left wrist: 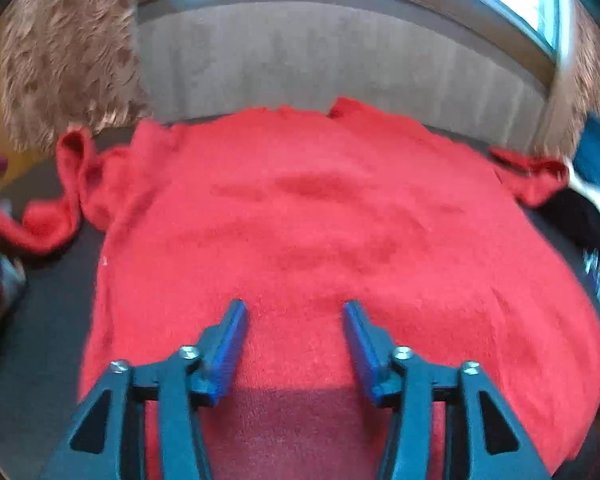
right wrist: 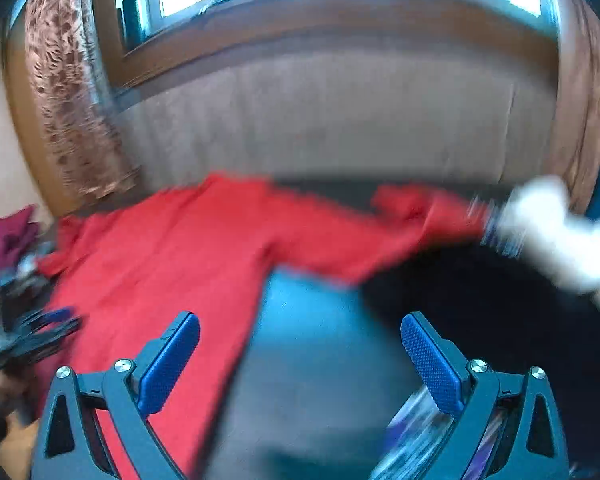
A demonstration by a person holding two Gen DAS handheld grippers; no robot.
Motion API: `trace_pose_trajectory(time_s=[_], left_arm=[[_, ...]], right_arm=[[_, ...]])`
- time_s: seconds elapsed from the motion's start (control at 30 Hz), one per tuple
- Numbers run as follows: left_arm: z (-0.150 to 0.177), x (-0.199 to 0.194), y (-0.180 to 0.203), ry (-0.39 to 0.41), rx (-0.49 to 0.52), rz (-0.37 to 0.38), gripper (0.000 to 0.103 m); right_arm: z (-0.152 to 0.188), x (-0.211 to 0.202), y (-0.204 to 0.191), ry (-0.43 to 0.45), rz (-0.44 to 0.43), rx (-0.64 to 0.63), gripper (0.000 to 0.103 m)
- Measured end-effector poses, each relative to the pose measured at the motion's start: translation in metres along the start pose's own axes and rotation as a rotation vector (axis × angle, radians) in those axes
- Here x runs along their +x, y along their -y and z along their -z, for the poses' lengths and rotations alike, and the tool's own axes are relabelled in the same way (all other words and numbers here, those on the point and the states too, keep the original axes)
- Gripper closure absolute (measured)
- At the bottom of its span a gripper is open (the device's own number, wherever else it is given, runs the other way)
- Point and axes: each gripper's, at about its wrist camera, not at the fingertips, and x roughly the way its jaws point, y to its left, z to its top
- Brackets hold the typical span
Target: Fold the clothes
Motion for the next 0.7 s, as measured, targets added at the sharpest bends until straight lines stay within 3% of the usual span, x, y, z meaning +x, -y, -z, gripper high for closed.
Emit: trace_pose_trajectory(time_s=[0.07, 0.13, 0.2, 0.27, 0.3, 0.33, 0.43, 0.5, 0.6, 0.63, 0.67, 0.7], left_arm=[[0.000, -0.001, -0.006, 0.000, -0.028, 0.044, 0.048], [0.001, -0.001, -0.009, 0.008, -0.040, 0.063, 0.048], [0.002, -0.002, -0.007, 0.013, -0.032, 0.060, 0.047], [0.003, -0.003, -0.006, 0.017, -0.028, 0.057, 0.046], [0.004, -0.004, -0.007, 0.019, -0.029, 0.058, 0.046], [0.004, -0.004, -0.007, 0.021, -0.031, 0.061, 0.046], [0.004, -0.003, -0.008, 0.024, -0.036, 0.068, 0.045], [0.004, -0.002, -0.009, 0.025, -0.040, 0.072, 0.045], [0.004, -0.001, -0.010, 0.028, -0.044, 0.079, 0.045], [0.004, 0.000, -0.010, 0.029, -0.046, 0.081, 0.045], [0.003, 0.000, -0.011, 0.030, -0.047, 0.083, 0.044], [0.003, 0.001, -0.011, 0.031, -0.049, 0.086, 0.044]], right_arm=[[-0.035, 0.016, 0.005, 0.006, 0.059, -0.074, 0.001], [-0.065, 0.048, 0.005, -0.044, 0.112, -0.124, 0.001], [-0.087, 0.085, 0.011, -0.137, 0.134, -0.132, 0.003], [-0.103, 0.125, 0.017, -0.246, 0.162, -0.132, 0.010], [-0.107, 0.143, 0.019, -0.293, 0.174, -0.132, 0.018], [-0.108, 0.157, 0.023, -0.333, 0.186, -0.127, 0.024], [-0.105, 0.198, 0.040, -0.462, 0.245, -0.098, 0.024], [-0.100, 0.217, 0.053, -0.492, 0.322, -0.087, 0.025], [-0.080, 0.233, 0.073, -0.569, 0.312, -0.004, 0.027], [-0.078, 0.229, 0.079, -0.544, 0.290, 0.035, 0.028], [-0.077, 0.224, 0.085, -0.514, 0.267, 0.075, 0.033], [-0.075, 0.220, 0.091, -0.499, 0.250, 0.117, 0.048]])
